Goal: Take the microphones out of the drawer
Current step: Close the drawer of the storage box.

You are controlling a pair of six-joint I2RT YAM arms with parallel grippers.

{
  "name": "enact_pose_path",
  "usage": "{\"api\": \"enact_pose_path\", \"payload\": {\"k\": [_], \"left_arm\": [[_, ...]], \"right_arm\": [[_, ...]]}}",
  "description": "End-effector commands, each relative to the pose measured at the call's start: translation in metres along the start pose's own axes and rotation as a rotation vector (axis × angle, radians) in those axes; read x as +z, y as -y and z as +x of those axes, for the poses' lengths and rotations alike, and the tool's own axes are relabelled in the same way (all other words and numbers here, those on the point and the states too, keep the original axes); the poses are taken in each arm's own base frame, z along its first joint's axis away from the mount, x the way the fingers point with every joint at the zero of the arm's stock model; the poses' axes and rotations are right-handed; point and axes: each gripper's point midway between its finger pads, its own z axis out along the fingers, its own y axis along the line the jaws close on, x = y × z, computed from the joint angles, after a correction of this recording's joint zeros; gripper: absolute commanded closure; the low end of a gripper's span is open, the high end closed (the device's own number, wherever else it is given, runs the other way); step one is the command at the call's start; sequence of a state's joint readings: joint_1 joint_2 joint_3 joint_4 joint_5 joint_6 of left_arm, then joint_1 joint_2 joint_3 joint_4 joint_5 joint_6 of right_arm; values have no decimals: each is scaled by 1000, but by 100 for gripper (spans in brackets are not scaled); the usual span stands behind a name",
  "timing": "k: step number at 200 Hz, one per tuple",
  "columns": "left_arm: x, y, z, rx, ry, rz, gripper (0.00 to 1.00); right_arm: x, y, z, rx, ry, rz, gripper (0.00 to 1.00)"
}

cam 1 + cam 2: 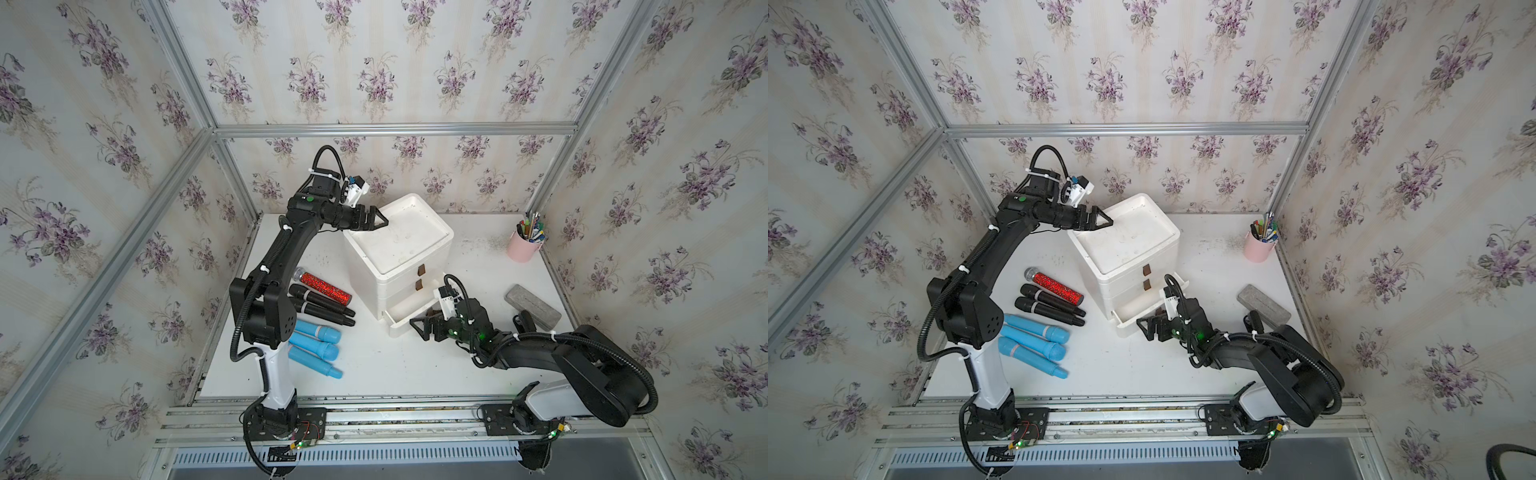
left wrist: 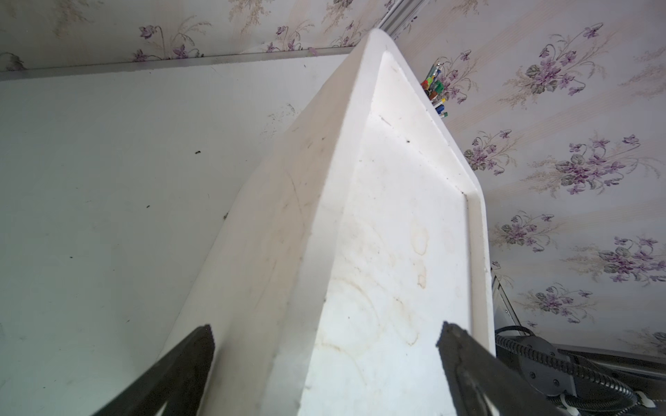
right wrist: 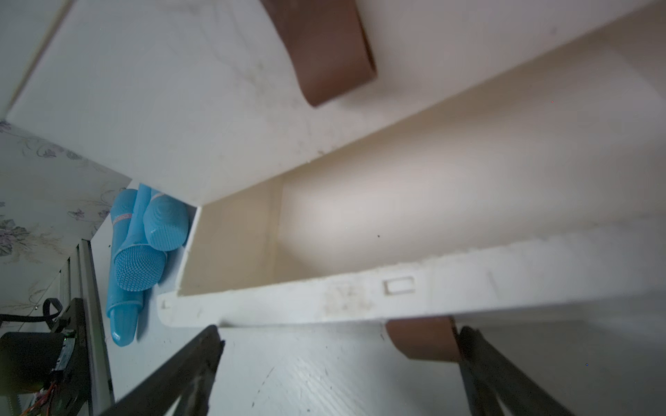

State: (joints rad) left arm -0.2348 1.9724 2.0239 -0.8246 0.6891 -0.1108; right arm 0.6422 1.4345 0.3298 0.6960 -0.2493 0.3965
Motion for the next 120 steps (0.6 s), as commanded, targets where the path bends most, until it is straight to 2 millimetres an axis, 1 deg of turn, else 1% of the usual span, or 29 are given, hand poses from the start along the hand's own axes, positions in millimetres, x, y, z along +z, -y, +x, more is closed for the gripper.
{"api": "enact_pose_path", "payload": {"k": [1,25,51,72,94,120], "left_arm": [[3,8,18,-40,-68,53,1],[5,9,18,-46,-72,60,1],[5,9,19,-49,-74,64,1],[5,10,19,-48,-74,65,1],[6,10,19,-50,-77,68,1],[8,12,20,-49,-82,75,1]], "right_arm": [[3,-9,-30,-94,106,-24,0],[8,-5,-36,-118,120,-17,0],[14,-3,-35,-107,133,-59,0],[19,-7,-34,-105,140,-96,0],[20,-12,-38,-115,172,-132,0],[26,-14,-41,-126,182,-153,0]]}}
